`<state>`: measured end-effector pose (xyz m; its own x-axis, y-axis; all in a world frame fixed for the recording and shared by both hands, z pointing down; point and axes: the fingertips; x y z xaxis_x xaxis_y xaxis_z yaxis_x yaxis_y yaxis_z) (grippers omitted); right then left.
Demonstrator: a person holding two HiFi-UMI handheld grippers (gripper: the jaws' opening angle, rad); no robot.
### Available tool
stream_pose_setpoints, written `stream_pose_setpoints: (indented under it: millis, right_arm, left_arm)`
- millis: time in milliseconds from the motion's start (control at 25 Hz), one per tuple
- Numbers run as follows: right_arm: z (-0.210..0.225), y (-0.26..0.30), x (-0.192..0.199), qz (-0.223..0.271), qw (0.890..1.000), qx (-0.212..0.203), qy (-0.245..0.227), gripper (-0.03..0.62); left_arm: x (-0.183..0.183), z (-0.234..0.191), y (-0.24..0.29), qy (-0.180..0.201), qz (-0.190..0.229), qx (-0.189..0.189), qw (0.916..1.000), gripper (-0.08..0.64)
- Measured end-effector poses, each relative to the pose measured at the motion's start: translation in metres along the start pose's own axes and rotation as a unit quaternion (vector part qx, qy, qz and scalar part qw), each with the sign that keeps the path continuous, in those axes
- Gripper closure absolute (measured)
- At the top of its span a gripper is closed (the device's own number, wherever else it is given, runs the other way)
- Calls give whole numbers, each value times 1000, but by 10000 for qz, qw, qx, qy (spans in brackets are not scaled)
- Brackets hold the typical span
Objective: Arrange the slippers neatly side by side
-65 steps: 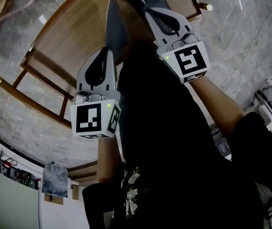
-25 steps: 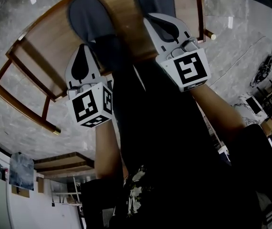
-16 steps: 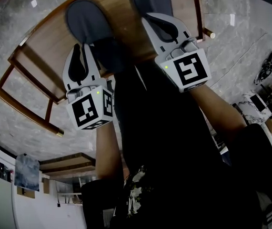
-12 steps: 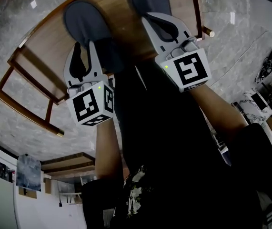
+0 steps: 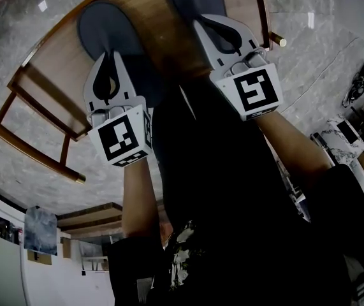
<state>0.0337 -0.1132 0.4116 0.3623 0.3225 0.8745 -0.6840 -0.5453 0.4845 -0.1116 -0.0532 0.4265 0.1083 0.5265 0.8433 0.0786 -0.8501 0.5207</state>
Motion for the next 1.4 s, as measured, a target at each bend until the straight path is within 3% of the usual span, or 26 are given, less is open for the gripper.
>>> stream_pose_setpoints:
  millis: [200, 440, 680, 760, 800, 920, 1000, 1160, 1240, 1400]
  right_arm:
    - [-4, 3, -2, 20, 10000, -35, 58, 593]
    - [-7, 5, -2, 33, 10000, -84, 31, 594]
    - [1, 3, -4, 98, 9995, 193, -239, 592]
    - [4, 4, -4, 129, 9994, 258, -189, 544]
    - [5, 6, -4, 136, 9994, 283, -129, 468]
    - [10, 10, -2, 131, 9994, 312, -90, 437]
    - [12, 12, 4, 33, 9994, 317, -129, 437]
    - [20, 15, 27, -319, 9982, 513, 8, 445]
    - [27, 14, 33, -401, 9965, 719, 114, 556]
    - [29, 14, 29, -310, 9945, 790, 608, 572]
  left_arm:
    - [-18, -3, -6, 493, 344, 33, 9982, 545]
    - [3, -19, 4, 117, 123, -173, 9997, 543]
    - [20, -16, -4, 172, 3, -178, 9997, 543]
    - [20, -17, -1, 130, -7, -209, 9997, 543]
    - [21, -18, 1, 80, -21, -214, 9997, 543]
    - [23, -19, 3, -48, -40, -194, 9998, 517]
    - [27, -18, 4, -171, -92, -157, 9997, 451]
    - [32, -17, 1, -367, -163, -164, 9991, 419]
    - [34, -17, -1, -401, -203, -184, 9988, 420]
    - [37, -18, -4, -423, -244, -200, 9986, 423]
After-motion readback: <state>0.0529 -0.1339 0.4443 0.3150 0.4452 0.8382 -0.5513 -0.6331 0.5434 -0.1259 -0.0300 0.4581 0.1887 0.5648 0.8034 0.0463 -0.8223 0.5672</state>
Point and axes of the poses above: the fingertips, and each gripper's own axes: y forward along the fingers, z to its right, x out of its underside, and after that the axes turned 10 degrees about z, right-handed
